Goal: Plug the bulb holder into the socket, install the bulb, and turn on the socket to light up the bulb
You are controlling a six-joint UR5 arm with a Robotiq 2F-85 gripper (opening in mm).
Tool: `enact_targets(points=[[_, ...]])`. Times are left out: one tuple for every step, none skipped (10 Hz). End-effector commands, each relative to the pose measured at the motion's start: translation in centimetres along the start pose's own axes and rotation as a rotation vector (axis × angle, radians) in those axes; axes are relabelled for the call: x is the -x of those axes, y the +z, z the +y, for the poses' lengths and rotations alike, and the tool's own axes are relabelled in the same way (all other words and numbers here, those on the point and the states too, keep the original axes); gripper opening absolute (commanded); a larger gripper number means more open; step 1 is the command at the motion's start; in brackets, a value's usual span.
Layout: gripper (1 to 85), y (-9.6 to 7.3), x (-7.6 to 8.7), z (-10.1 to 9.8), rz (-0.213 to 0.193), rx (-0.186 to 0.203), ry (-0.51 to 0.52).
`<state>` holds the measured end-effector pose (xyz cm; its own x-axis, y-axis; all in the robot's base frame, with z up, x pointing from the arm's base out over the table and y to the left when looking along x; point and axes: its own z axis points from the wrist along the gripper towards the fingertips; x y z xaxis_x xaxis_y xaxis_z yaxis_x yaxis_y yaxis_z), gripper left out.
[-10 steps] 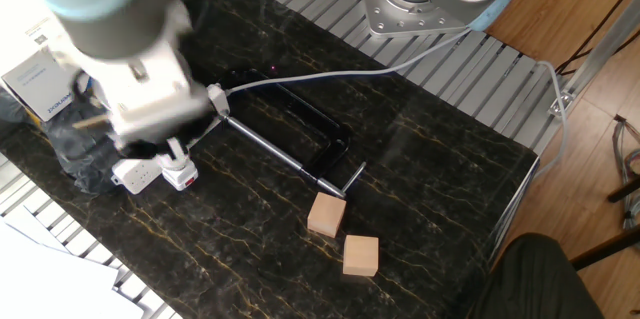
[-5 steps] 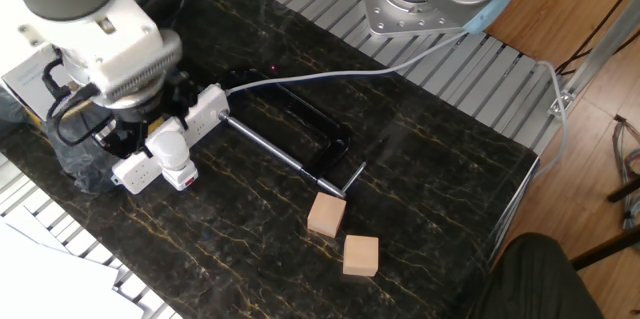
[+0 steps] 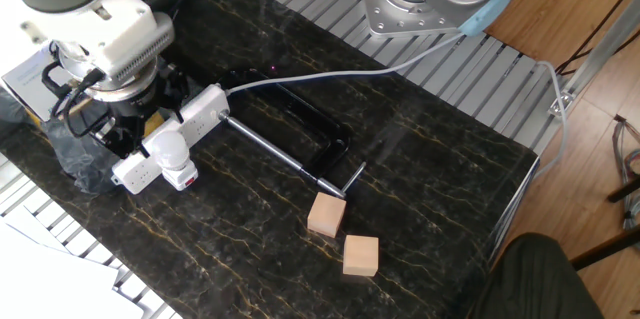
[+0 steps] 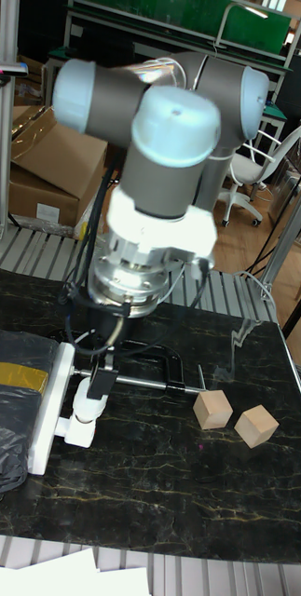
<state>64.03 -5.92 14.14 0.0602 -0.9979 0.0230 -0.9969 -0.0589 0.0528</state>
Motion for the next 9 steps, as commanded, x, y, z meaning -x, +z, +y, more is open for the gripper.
enact_targets(points=[[67.7,1.3,0.1,-0.1,-0.026,-0.003,-0.029],[67.7,1.5,0.2,-0.1,-0.023,-0.003,-0.025],[68.0,1.6,0.5,0.2,-0.029,0.007,-0.016],[68.3,1.7,0.4,0.5,-0.025,0.015,-0.011],[68.3,1.8,0.5,0.4,-0.018,0.014,-0.008],[68.3,2.0,0.8,0.2,-0.015,0.012,-0.003],[68.0,2.2,1.0,-0.3,-0.005,-0.003,-0.002],[66.7,2.3,1.1,-0.3,-0.005,-0.003,0.004],[66.3,2.2,1.0,-0.3,-0.001,-0.001,0.003]])
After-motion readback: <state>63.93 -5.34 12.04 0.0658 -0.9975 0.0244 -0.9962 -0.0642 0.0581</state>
